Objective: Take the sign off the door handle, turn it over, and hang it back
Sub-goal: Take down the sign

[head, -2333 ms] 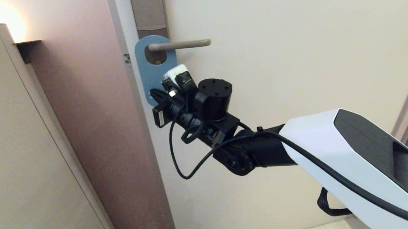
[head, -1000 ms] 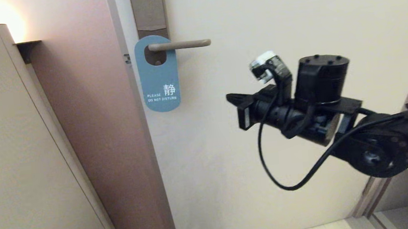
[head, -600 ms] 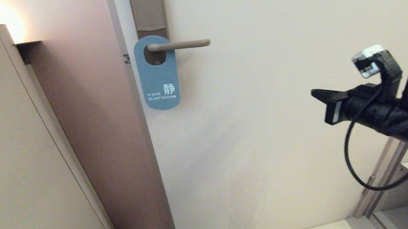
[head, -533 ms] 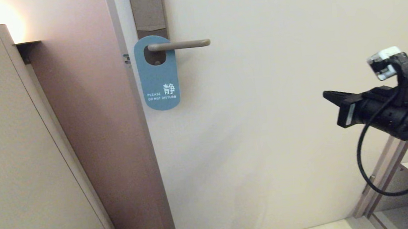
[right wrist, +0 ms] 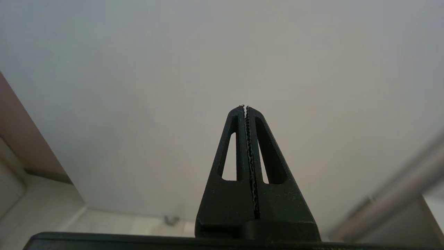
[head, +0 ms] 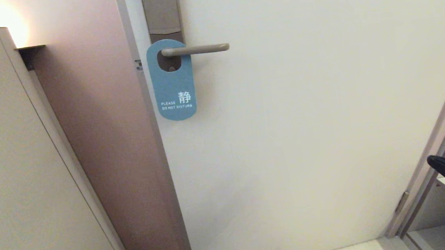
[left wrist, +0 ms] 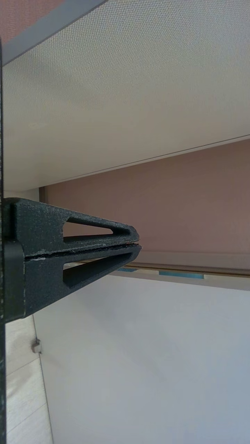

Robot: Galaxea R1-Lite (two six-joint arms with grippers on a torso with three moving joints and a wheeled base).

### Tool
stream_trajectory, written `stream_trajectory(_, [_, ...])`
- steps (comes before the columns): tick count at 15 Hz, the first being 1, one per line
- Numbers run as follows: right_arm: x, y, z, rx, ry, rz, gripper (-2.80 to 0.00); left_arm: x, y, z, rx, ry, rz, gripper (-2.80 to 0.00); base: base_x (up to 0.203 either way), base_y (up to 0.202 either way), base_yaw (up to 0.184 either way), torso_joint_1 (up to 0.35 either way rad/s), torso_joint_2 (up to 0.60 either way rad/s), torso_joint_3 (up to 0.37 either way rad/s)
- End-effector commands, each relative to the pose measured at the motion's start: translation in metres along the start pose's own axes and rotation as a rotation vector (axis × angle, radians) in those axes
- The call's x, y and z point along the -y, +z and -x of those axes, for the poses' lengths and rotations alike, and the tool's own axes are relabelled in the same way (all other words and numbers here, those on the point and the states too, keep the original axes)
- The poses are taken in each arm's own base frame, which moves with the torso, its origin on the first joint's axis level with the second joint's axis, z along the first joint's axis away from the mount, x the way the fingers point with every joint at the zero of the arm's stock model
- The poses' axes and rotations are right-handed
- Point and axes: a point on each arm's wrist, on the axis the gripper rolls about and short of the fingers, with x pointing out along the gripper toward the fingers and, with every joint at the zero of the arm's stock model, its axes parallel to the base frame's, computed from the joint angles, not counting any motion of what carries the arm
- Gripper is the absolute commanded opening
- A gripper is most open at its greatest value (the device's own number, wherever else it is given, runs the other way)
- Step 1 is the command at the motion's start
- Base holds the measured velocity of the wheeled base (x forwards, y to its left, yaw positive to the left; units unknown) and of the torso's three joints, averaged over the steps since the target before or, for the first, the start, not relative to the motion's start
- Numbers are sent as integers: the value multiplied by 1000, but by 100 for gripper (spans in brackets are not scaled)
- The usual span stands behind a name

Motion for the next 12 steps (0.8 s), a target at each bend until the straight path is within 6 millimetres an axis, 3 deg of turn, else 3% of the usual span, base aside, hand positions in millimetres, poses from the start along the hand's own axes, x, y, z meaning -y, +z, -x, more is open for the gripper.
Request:
stream_trajectory(1, [1, -13, 29, 53, -36, 0, -280, 0, 0, 0, 2, 1, 0, -280, 0, 0, 0, 0, 0, 0])
stream_trajectory(4, [0, -35, 53, 3, -75, -10, -280, 0, 0, 0, 2, -1, 0, -280, 0, 0, 0, 0, 0, 0])
stream_trajectory(12, [-8, -69, 91, -60, -92, -20, -280, 0, 0, 0, 2, -1, 0, -280, 0, 0, 0, 0, 0, 0])
